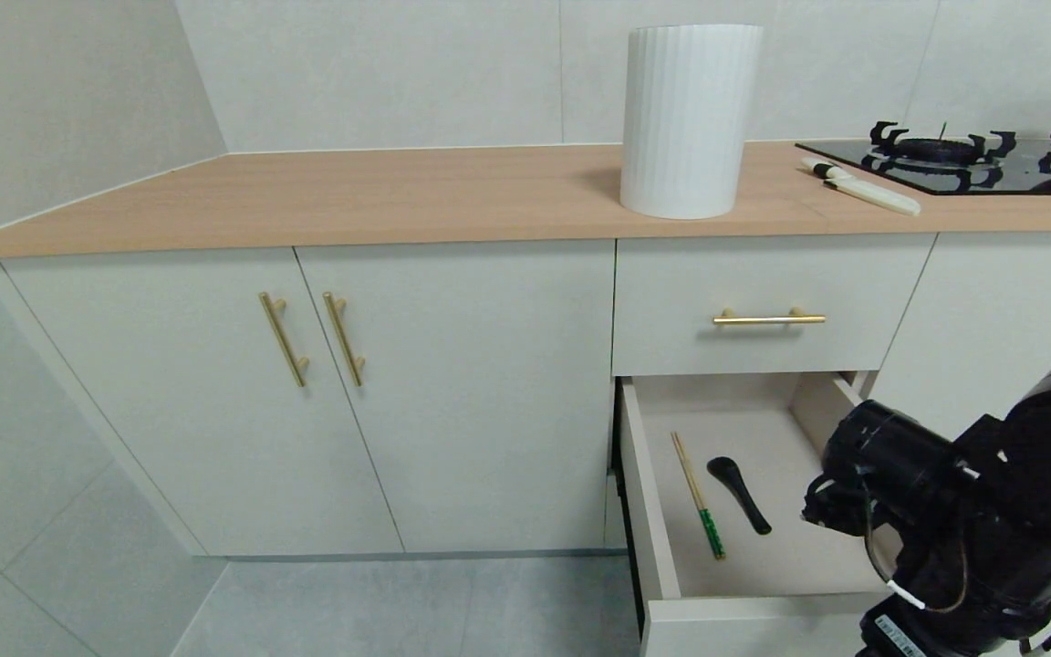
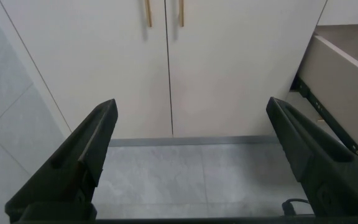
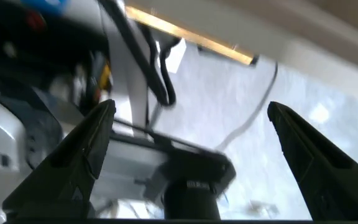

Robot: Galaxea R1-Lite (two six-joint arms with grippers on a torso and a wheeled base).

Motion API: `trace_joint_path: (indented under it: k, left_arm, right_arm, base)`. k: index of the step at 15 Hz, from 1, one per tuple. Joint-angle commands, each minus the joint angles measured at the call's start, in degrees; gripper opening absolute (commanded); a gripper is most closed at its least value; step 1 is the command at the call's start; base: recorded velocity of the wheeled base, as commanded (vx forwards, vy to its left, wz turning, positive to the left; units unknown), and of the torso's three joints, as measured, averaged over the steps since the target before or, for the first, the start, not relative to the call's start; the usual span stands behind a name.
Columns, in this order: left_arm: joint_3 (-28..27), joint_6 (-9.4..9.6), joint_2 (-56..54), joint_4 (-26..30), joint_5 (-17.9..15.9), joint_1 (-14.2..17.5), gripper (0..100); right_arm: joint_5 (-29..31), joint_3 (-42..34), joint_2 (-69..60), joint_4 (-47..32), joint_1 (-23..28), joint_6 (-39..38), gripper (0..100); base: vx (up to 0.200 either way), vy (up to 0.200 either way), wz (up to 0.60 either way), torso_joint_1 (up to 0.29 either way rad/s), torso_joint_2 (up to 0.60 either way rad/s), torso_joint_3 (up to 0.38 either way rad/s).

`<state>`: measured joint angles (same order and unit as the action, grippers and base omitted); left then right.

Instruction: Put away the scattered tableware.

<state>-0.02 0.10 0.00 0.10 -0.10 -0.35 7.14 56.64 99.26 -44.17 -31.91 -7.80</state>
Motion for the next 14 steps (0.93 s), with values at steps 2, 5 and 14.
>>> trace_joint_path:
  k: [2, 5, 14]
  left_arm:
    - [0.0, -0.01, 0.0, -0.1, 0.0, 0.0, 100]
    - [-0.1, -0.01, 0.0, 0.0, 0.0, 0.0, 100]
    - [-0.1, -0.01, 0.0, 0.0, 0.0, 0.0, 100]
  right_arm:
    - [0.2, 0.0, 4.1, -0.1, -0.6, -0.3, 100]
    - [0.3, 0.3, 5.2, 0.1, -0.5, -0.5, 100]
    - [3.6, 3.0, 9.5, 2.9, 1.2, -5.4, 100]
  base:
    - [0.0, 0.0, 0.0, 0.0, 0.0, 0.0]
    - [0.0, 0.0, 0.0, 0.0, 0.0, 0.0]
    - [0.0, 0.0, 0.0, 0.0, 0.0, 0.0]
